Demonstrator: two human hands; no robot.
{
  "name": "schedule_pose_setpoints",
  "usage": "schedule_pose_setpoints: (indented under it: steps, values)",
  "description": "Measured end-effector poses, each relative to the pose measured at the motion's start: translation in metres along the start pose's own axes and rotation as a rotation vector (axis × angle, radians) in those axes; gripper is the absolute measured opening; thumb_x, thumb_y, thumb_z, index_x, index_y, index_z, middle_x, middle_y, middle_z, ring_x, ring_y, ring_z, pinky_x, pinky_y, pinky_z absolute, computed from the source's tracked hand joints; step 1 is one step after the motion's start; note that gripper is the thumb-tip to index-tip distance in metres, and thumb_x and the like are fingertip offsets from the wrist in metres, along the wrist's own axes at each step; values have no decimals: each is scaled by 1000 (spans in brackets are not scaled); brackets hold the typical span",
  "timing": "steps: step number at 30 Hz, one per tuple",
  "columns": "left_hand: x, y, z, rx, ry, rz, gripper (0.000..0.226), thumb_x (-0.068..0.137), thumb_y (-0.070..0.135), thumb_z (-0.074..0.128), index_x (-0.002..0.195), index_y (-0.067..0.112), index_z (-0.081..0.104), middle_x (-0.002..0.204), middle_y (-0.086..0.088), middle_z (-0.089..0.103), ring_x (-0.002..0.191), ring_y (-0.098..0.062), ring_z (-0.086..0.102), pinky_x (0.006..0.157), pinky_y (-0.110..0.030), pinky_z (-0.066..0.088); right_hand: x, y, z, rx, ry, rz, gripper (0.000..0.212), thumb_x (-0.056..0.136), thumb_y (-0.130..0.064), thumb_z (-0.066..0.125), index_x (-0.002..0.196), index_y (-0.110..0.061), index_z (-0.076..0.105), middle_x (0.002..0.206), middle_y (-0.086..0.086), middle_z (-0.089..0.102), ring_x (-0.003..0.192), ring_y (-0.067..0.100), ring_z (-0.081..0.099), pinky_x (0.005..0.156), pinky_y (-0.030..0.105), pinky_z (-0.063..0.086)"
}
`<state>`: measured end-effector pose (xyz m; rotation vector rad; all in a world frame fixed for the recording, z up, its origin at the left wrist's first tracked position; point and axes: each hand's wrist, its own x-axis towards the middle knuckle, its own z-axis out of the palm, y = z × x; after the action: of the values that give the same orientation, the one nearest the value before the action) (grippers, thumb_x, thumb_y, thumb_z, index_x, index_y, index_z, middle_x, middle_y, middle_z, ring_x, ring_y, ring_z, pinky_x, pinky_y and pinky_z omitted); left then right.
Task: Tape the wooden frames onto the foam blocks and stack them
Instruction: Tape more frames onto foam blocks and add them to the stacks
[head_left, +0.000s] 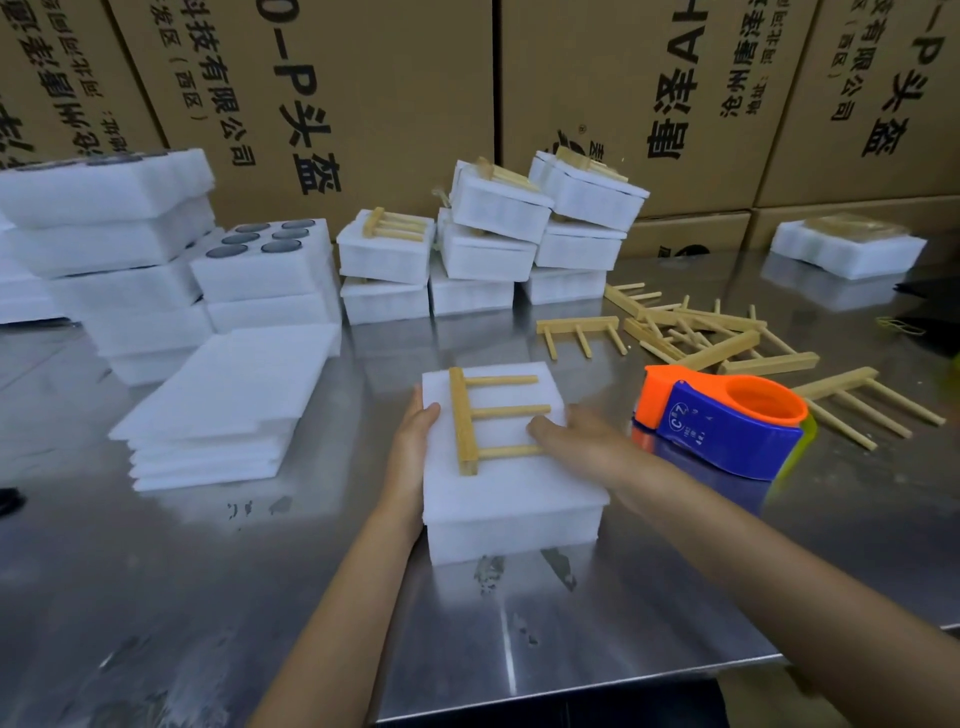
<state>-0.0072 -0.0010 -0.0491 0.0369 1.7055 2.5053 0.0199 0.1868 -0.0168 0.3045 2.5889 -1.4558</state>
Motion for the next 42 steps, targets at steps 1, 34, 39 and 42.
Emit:
schedule_pose_setpoints:
  steps: [1, 34, 39, 42]
  values:
    - [1, 1, 0, -6, 5, 1, 42, 104, 13, 38, 145, 18, 48, 134, -12, 62, 119, -31, 60, 103, -47, 46, 0, 0, 1, -8, 1, 0, 39, 96, -49, 48, 117, -18, 58, 110, 2, 66, 97, 18, 65, 95, 40, 52]
    - [7, -4, 6, 7, 33, -11, 43, 104, 9, 39, 146, 11, 47, 140, -22, 55, 127, -41, 52, 110, -54, 39, -13, 9, 0, 346, 30, -20, 13, 98, -28, 58, 88, -28, 64, 88, -9, 71, 81, 11, 70, 70, 27, 57]
    - [3, -4, 6, -35, 38, -22, 43, 104, 13, 43, 147, 16, 47, 137, -14, 60, 127, -36, 56, 111, -54, 39, -24, 12, -13, 153, 135, -63, 23, 100, -40, 51, 101, -25, 69, 102, -3, 70, 93, 13, 66, 76, 30, 53]
    - [1, -5, 9, -64, 38, -29, 44, 104, 16, 43, 147, 19, 47, 137, -11, 61, 126, -33, 57, 111, -53, 40, -22, 30, -39, -279, 690, -172, 29, 99, -37, 48, 110, -18, 68, 115, 2, 63, 112, 24, 55, 93, 38, 41]
